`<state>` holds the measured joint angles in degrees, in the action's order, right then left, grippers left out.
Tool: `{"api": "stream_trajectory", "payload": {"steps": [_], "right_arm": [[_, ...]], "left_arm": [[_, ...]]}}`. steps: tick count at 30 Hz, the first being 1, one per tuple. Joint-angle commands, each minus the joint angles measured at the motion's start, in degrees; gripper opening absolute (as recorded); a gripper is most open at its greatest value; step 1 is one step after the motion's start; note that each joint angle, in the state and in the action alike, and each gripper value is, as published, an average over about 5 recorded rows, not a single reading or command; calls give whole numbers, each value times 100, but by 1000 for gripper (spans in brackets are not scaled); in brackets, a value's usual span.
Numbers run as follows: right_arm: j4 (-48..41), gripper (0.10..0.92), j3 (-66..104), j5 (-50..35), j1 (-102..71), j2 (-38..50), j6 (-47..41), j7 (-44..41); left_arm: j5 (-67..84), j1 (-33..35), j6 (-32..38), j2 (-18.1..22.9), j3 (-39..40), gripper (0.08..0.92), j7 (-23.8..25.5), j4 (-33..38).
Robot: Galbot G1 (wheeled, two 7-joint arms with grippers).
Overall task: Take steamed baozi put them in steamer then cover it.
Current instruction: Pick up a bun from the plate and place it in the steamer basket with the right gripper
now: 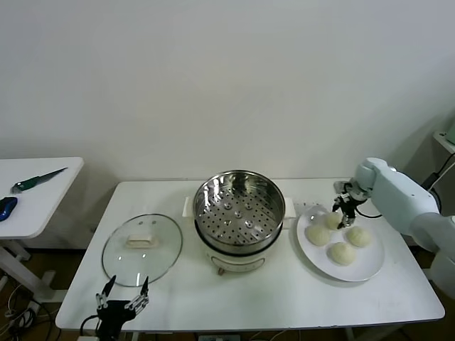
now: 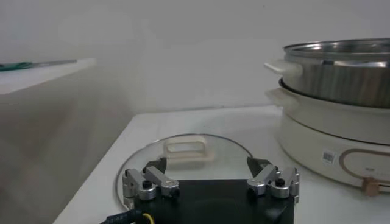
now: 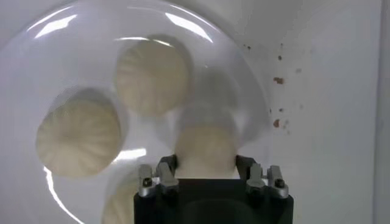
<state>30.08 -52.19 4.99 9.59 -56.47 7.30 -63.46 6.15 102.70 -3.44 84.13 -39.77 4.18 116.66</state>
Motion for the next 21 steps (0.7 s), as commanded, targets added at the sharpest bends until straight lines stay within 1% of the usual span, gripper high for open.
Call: {"api": "stream_trajectory", "payload": {"steps": [1,3,6,9,12,17,19,21], "right_arm": [[1504,645,-1564,-1106,1972,415,314,-125],[2041,645,-2223,-1491,2952,422,648,-254],[2499,643,-2674,-1981,4043,219,1331,-503],[2830,636,-2902,-2134,4880,-156,2283,-675],[3541,629,-3117,-2114,5500,-490,2949,-675],[5032,628,-3235,-1953,5659,-861,3161,-363],[5355,628,-3171,-1696,5391,-965,3178,-222],[5452,628,-3088,-1306,4943,-1018,3219,-108]], "left_arm": [[-14,0,1,-29,-1,823,-1,12],[-26,-5,-11,-29,3,823,-1,33],[-37,-7,-34,-23,4,823,0,74],[-47,4,-49,-23,10,823,1,105],[-71,7,-63,-23,24,823,2,123],[-104,-19,-85,-7,50,823,4,141],[-116,-25,-85,1,59,823,3,147],[-124,-18,-84,8,69,823,3,160]]}}
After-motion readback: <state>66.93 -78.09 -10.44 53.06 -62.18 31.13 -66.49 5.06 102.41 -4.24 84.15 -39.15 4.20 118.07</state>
